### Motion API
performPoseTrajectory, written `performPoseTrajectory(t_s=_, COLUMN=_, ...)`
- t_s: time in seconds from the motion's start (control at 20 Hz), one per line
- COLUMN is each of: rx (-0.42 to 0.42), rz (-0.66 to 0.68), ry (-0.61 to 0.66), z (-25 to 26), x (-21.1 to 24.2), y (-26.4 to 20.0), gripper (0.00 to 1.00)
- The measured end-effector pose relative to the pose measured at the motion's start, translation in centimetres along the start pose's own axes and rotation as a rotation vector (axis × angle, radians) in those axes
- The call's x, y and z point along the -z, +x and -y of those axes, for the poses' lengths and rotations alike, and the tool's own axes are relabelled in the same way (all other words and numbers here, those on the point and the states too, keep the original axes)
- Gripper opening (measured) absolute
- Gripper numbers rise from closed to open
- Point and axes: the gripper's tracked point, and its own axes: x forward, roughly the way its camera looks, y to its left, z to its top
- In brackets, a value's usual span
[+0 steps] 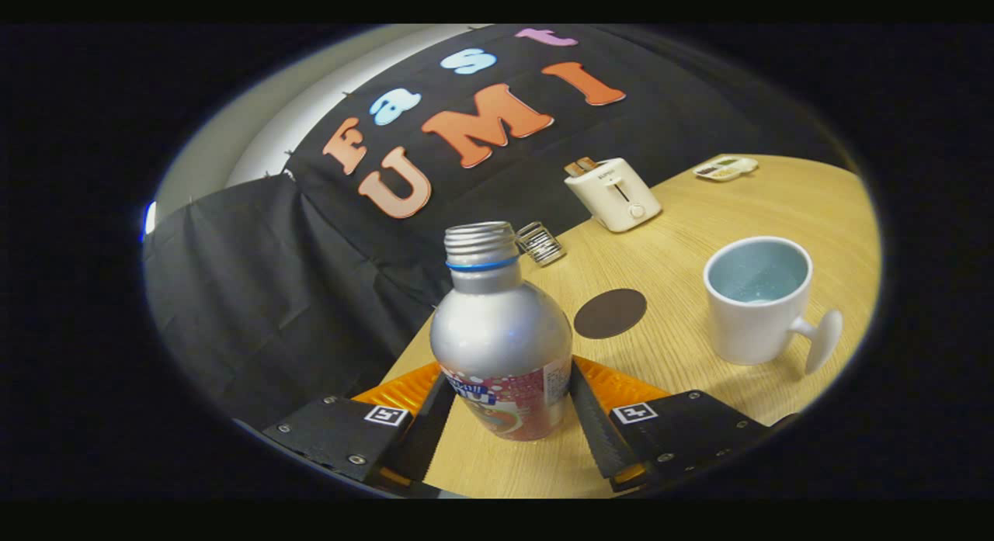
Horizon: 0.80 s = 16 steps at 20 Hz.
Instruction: Take the bottle from table, then pour the juice into the cup, finally place the bottle on the coaster
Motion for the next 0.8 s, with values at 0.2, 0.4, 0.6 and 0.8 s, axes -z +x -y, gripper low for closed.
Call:
performPoseTrajectory(t_s=0.2, rx=0.013, rz=0.023, ry=0.099, z=1.5, x=-0.8, y=-0.7, gripper=0.8)
performPoseTrajectory(t_s=0.4, rx=-0.012, rz=0.035, ry=0.173, z=1.5, x=-1.0, y=-1.2, gripper=0.8)
performPoseTrajectory(t_s=0.6, rx=-0.03, rz=0.026, ry=0.272, z=1.7, x=-0.6, y=-0.9, gripper=0.8)
performPoseTrajectory(t_s=0.8, rx=-0.04, rz=0.014, ry=0.376, z=2.1, x=-0.8, y=-1.1, gripper=0.8)
